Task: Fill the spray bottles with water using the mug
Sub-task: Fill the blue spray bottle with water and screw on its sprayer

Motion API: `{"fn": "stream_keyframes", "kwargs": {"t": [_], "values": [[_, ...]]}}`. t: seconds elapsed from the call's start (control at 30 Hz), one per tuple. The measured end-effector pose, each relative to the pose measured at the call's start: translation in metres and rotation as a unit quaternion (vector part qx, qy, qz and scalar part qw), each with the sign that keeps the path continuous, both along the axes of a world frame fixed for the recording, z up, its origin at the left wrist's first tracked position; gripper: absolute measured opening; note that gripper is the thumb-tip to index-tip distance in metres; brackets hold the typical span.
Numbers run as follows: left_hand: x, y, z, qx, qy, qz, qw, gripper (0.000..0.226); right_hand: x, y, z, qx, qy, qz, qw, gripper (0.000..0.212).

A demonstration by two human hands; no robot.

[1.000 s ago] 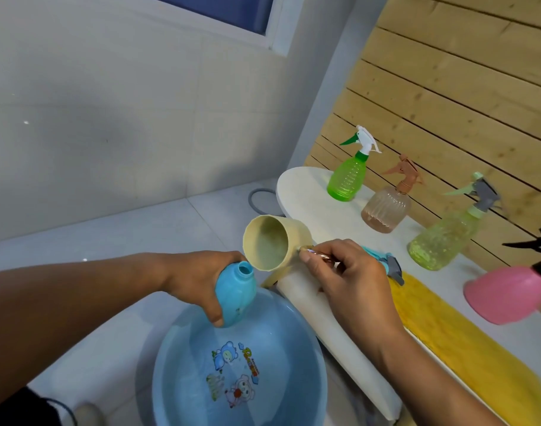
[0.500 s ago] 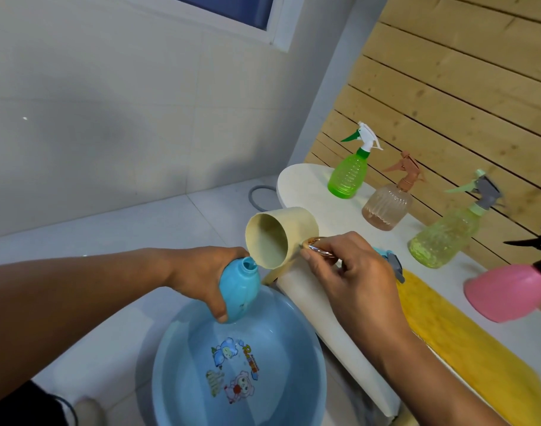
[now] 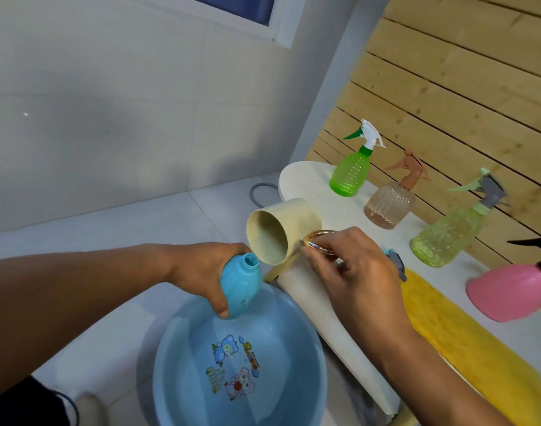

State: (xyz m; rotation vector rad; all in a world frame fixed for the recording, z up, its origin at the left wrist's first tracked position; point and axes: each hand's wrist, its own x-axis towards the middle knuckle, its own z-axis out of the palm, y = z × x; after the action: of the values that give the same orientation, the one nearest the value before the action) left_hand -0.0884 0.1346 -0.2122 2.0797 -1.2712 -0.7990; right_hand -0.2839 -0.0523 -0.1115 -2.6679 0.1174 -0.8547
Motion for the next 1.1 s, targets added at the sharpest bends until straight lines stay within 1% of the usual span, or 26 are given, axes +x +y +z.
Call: {"fn": "stream_keyframes", "kwargs": {"t": [0.23, 0.4, 0.57, 0.77, 0.87, 0.93, 0.97, 1.0, 1.07, 1.1], "values": [[-0.001, 0.000, 0.002, 0.000, 0.001, 0.001, 1.000, 0.085, 0.001, 0.001, 0.000, -0.038, -0.010, 0.012, 0.999, 0.021], [-0.003, 0.000, 0.004, 0.003, 0.000, 0.004, 1.000, 0.080, 0.000, 0.002, 0.000, -0.073, -0.020, 0.017, 0.997, 0.014], [-0.003, 0.000, 0.004, 0.000, 0.008, 0.002, 1.000, 0.081, -0.002, 0.003, 0.001, -0.098, -0.027, 0.024, 0.995, 0.014], [-0.003, 0.000, 0.005, -0.004, 0.014, 0.000, 1.000, 0.081, -0.003, 0.003, -0.001, -0.169, -0.049, 0.029, 0.984, 0.013], [-0.003, 0.000, 0.005, -0.003, 0.011, -0.001, 1.000, 0.082, -0.004, 0.004, -0.001, -0.222, -0.062, 0.026, 0.973, 0.019], [-0.003, 0.000, 0.006, -0.005, 0.010, 0.000, 1.000, 0.082, -0.005, 0.004, -0.002, -0.239, -0.064, 0.018, 0.969, 0.019], [-0.003, 0.000, 0.006, -0.006, 0.011, 0.001, 1.000, 0.081, -0.005, 0.005, -0.004, -0.229, -0.059, 0.008, 0.972, 0.019], [-0.003, 0.001, 0.005, -0.006, 0.013, 0.002, 1.000, 0.080, -0.005, 0.006, -0.005, -0.198, -0.051, -0.011, 0.979, 0.019], [-0.002, 0.002, 0.004, -0.006, 0.012, 0.005, 1.000, 0.081, -0.002, 0.009, -0.009, -0.087, -0.017, -0.077, 0.993, 0.021], [-0.001, 0.004, 0.003, -0.005, 0.010, 0.005, 1.000, 0.082, 0.001, 0.008, -0.012, -0.028, 0.014, -0.108, 0.994, 0.023]]}}
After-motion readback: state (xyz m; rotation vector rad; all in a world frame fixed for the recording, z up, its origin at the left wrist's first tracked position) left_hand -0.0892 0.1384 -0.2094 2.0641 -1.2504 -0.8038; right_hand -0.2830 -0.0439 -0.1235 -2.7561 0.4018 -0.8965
